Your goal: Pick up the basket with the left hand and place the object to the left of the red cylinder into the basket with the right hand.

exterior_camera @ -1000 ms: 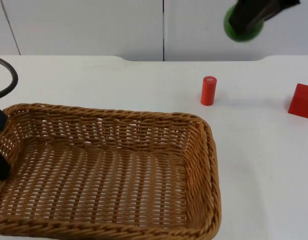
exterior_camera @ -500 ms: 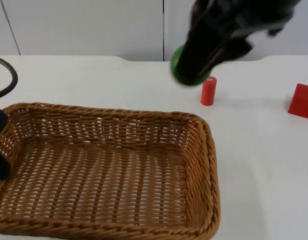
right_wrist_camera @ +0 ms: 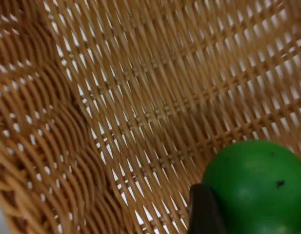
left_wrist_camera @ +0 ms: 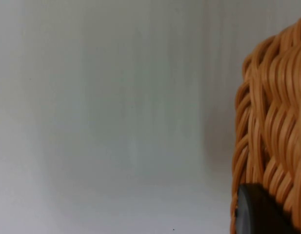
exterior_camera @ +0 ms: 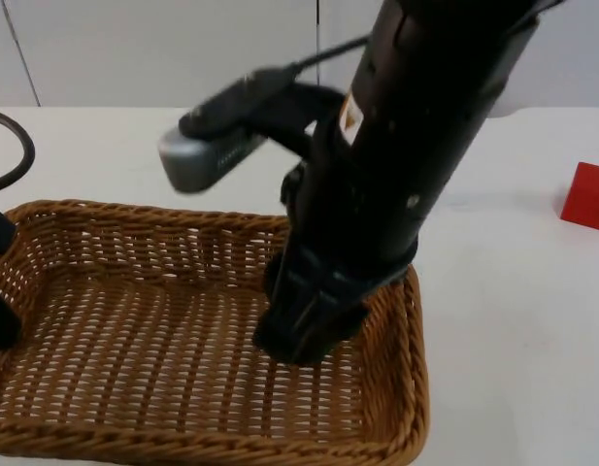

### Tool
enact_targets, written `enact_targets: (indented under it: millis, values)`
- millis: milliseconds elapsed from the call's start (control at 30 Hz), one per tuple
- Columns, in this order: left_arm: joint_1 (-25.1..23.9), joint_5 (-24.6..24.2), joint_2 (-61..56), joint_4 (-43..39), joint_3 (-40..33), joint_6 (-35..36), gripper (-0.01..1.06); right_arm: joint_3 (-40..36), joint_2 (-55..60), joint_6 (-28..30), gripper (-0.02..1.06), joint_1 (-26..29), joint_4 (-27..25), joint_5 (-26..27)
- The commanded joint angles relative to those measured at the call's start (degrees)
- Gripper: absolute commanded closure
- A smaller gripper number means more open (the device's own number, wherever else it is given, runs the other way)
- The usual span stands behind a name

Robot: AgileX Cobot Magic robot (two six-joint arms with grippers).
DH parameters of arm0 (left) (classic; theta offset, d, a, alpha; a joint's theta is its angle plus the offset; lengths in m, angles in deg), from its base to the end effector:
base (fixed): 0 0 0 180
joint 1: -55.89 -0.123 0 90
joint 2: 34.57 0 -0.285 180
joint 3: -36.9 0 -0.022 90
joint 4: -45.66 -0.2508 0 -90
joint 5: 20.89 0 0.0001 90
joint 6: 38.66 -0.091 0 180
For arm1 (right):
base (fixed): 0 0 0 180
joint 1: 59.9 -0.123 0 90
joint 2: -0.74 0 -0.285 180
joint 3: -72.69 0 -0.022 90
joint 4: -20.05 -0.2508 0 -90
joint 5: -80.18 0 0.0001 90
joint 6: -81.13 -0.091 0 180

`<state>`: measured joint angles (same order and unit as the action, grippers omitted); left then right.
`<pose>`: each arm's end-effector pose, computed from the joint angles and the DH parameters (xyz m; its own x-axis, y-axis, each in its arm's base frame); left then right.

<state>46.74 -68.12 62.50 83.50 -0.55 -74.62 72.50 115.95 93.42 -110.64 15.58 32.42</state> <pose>0.2398 -0.0029 0.1647 -0.9882 -0.0310 -0.1497 0.0372 0.9012 -0.4318 0.2388 0.3004 0.2062 -0.4711 -0.8308 -0.2962 -0.8710 0.4912 0.0075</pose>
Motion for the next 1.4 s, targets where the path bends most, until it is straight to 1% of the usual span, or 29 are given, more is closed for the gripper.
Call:
enact_targets:
  millis: [0, 33, 133, 167, 200, 233, 267, 333, 367, 433, 467, 567, 600, 733, 900, 1033, 1133, 1167, 1233, 1300, 1333, 1367]
  values:
    - [-0.1, -1.4, -0.7, 1.8, -0.1, -0.2, 1.05, -0.1, 0.2, 0.4, 0.94, -0.2, -0.2, 1.4]
    - [-0.1, -1.4, -0.7, 1.8, -0.1, -0.2, 1.05, -0.1, 0.2, 0.4, 0.88, -0.2, -0.2, 1.5]
    - [-0.1, -1.4, -0.7, 2.0, -0.1, -0.2, 1.05, -0.1, 0.2, 0.4, 0.59, -0.2, -0.2, 1.5]
    - [-0.1, -1.4, -0.7, 2.0, -0.1, -0.2, 1.05, -0.1, 0.2, 0.4, 0.59, -0.2, -0.2, 1.5]
    - [-0.1, -1.4, -0.7, 2.0, -0.1, -0.2, 1.05, -0.1, 0.2, 0.2, 0.51, -0.2, -0.2, 1.5]
    - [-0.1, -1.4, -0.7, 2.0, -0.1, -0.2, 1.05, -0.1, -0.4, -0.2, 0.40, -0.2, -0.3, 1.5]
    - [-0.1, -1.4, -0.7, 2.0, -0.1, -0.2, 1.05, -0.1, -1.4, -0.2, 0.36, -0.2, -0.3, 1.6]
    - [-0.1, -1.4, -0.7, 2.0, -0.1, -0.2, 1.05, -0.1, -2.0, -0.2, 0.35, -0.2, -0.5, 1.6]
    - [-0.1, -1.4, -0.7, 2.0, -0.1, -0.2, 1.05, -0.1, -4.6, -0.2, 0.33, -0.2, -0.5, 2.0]
    - [-0.1, -1.2, -0.7, 1.9, -0.1, -0.2, 1.05, -0.1, -8.9, -0.2, 0.33, -0.2, -0.4, 2.0]
    - [-0.1, -1.2, -0.7, 1.9, -0.1, -0.2, 1.05, -0.1, -8.9, -0.2, 0.33, -0.2, -0.4, 2.0]
    - [-0.1, -0.8, -0.7, 2.2, -0.1, -0.2, 1.05, -0.1, -18.1, -0.2, 0.33, -0.2, 0.4, 1.6]
    - [-0.1, -0.8, -0.7, 2.2, -0.1, -0.2, 1.05, -0.1, -18.1, -0.2, 0.33, -0.2, 0.4, 1.6]
    - [-0.1, -0.4, -0.7, 2.4, -0.1, -0.2, 1.05, -0.1, -27.5, -1.1, 0.33, -0.2, 1.4, -0.7]
    - [-0.1, -0.4, -0.7, 2.7, -0.1, -0.2, 1.05, -0.1, -33.1, -1.9, 0.33, -0.2, 1.4, -2.9]
    - [0.7, -0.1, -0.7, 5.8, -0.1, -0.2, 1.05, -0.1, -36.7, -2.4, 0.33, -0.2, 1.4, -3.6]
    - [4.0, 3.0, -0.7, 8.8, -0.1, -0.2, 1.05, -0.1, -39.2, -2.4, 0.33, -0.2, 1.4, -3.6]
    - [4.0, 3.0, -0.7, 8.8, -0.1, -0.2, 1.05, -0.1, -39.2, -2.4, 0.33, -0.2, 1.4, -3.6]
    - [7.8, 6.5, -0.4, 11.9, -0.1, -0.2, 1.05, -0.2, -40.9, -2.7, 0.33, -0.2, 1.5, -3.9]
    - [13.0, 11.4, 1.3, 15.1, -0.1, -0.2, 1.05, -0.8, -42.5, -2.6, 0.33, -0.2, 1.6, -4.0]
    - [13.0, 11.4, 1.3, 15.1, -0.1, -0.2, 1.05, -0.8, -42.5, -2.6, 0.33, -0.2, 1.6, -4.0]
    - [15.0, 13.8, 2.4, 15.9, 0.0, -0.2, 1.05, -1.5, -43.3, -2.6, 0.33, -0.2, 1.6, -4.0]
